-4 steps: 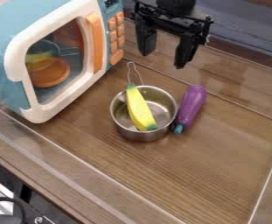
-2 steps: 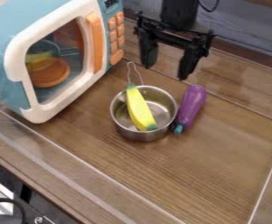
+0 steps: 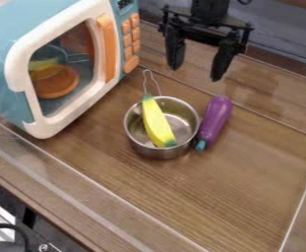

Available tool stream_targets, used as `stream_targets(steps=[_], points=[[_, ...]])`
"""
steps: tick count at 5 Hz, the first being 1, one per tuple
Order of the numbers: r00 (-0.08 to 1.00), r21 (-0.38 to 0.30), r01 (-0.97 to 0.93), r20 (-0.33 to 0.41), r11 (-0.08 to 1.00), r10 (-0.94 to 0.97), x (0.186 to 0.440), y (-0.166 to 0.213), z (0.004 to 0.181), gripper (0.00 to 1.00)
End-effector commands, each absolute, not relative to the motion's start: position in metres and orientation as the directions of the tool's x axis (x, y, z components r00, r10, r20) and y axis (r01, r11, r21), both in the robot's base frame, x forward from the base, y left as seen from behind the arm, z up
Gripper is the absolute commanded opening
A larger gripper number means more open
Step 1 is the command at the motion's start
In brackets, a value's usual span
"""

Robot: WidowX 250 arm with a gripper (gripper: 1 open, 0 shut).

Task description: Put the eggplant in the silver pot

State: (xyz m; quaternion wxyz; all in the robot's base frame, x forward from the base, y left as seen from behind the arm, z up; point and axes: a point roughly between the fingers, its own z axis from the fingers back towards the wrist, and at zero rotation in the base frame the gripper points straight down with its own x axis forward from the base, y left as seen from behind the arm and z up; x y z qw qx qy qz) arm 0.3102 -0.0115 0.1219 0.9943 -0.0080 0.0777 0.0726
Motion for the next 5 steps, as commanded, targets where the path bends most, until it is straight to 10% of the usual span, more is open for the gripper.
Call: stream_targets(steps=[1, 5], points=[[0.98, -0.013, -0.174, -0.105, 0.985, 0.172, 0.322, -0.012, 0.144, 1.0], [0.99, -0.018, -0.087, -0.113, 0.996, 0.084, 0.333, -0.019, 0.126, 1.0]])
